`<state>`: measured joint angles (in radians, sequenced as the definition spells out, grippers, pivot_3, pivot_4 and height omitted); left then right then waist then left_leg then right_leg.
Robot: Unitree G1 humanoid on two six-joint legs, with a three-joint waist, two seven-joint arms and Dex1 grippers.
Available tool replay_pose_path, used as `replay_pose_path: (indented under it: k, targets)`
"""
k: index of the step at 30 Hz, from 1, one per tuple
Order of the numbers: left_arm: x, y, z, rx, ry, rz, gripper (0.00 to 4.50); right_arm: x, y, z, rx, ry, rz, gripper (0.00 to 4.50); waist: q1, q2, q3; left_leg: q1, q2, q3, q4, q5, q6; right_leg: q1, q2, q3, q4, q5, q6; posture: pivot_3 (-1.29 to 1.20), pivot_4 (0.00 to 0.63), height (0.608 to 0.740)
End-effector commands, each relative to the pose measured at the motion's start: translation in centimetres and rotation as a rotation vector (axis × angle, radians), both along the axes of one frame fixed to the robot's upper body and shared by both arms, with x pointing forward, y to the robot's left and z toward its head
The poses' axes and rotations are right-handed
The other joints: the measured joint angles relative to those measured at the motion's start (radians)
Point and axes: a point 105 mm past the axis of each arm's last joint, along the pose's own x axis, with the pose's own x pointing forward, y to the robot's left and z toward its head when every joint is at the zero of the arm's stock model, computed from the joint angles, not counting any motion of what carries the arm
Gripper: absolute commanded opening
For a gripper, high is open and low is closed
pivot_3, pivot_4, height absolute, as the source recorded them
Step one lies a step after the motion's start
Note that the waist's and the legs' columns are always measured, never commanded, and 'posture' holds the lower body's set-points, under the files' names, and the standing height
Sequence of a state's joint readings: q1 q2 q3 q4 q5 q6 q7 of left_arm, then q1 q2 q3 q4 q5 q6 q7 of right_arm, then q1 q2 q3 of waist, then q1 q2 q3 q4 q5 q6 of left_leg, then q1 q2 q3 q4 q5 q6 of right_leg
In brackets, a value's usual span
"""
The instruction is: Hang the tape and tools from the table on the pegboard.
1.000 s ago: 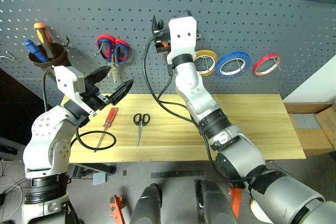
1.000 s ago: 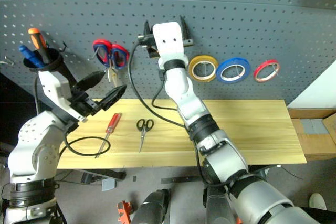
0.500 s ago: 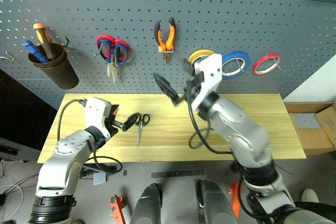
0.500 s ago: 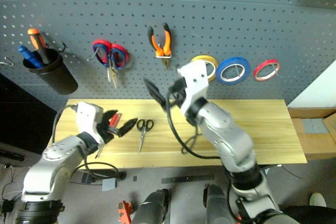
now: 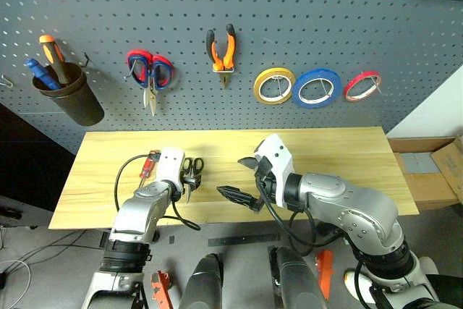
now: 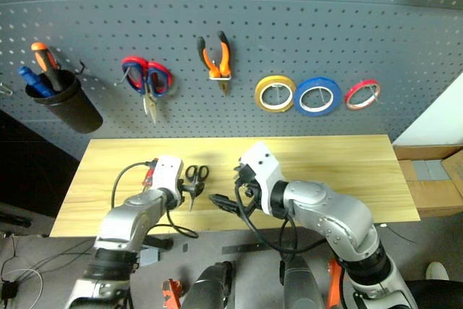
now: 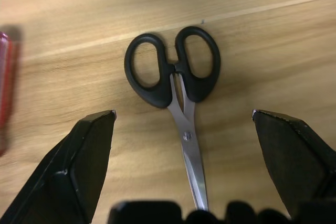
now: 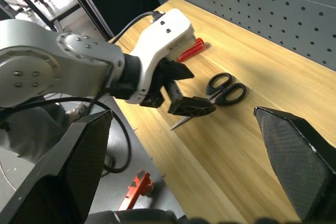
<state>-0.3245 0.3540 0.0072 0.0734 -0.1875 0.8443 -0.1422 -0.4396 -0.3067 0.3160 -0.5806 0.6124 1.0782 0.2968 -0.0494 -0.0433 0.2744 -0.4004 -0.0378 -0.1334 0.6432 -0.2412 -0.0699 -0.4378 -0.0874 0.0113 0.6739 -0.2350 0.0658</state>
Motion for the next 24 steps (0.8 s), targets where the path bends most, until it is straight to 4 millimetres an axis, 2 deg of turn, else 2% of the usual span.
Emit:
replay_pose_path:
  k: [1,4,7,18,21,24]
  targets:
    - [0.2,0.0,-0.5,-0.013,0.026,0.023,4.5,-0.4,0.2,1.0,-0.004,-0.051,0.021,4.49,-0.003,0.0,0.0,0.0,0.0,0.0,0.0,0.0,0.0,0.0,0.0,0.0,0.0,0.0,0.0,-0.06,0.296,0.74]
    - [0.1,0.0,-1.2,-0.034,0.052,0.056,4.5,-0.4,0.2,1.0,-0.037,-0.073,0.039,4.49,-0.007,0.0,0.0,0.0,0.0,0.0,0.0,0.0,0.0,0.0,0.0,0.0,-0.001,0.0,0.0,-0.06,0.298,0.74]
    - [0.3,0.4,-1.5,-0.045,0.063,0.079,3.9,-0.3,0.0,1.0,-0.069,-0.1,0.044,4.5,-0.008,0.0,0.0,0.0,0.0,0.0,0.0,0.0,0.0,0.0,0.0,0.0,-0.001,0.0,0.001,-0.06,0.298,0.74]
    - [-0.1,1.0,-2.4,-0.068,0.07,0.112,0.23,0.1,-0.6,1.2,-0.126,-0.137,0.035,4.5,-0.009,0.001,0.001,0.0,0.0,0.0,0.0,0.0,0.0,0.001,-0.001,0.0,-0.002,-0.001,0.001,-0.08,0.298,0.74]
    - [-0.2,0.6,-1.6,-0.114,0.026,0.082,0.15,0.3,-1.0,1.2,-0.133,-0.136,0.027,4.5,-0.009,0.001,0.001,0.0,0.0,0.0,-0.001,0.0,0.0,0.001,-0.001,0.0,-0.002,-0.001,0.001,-0.09,0.297,0.74]
    - [-0.3,1.1,0.4,-0.102,-0.056,0.054,0.15,0.6,-1.4,1.7,-0.132,-0.153,0.021,4.5,-0.011,0.001,0.001,0.0,0.0,0.0,-0.001,0.0,0.0,0.001,-0.001,0.0,-0.003,-0.001,0.001,-0.09,0.292,0.74]
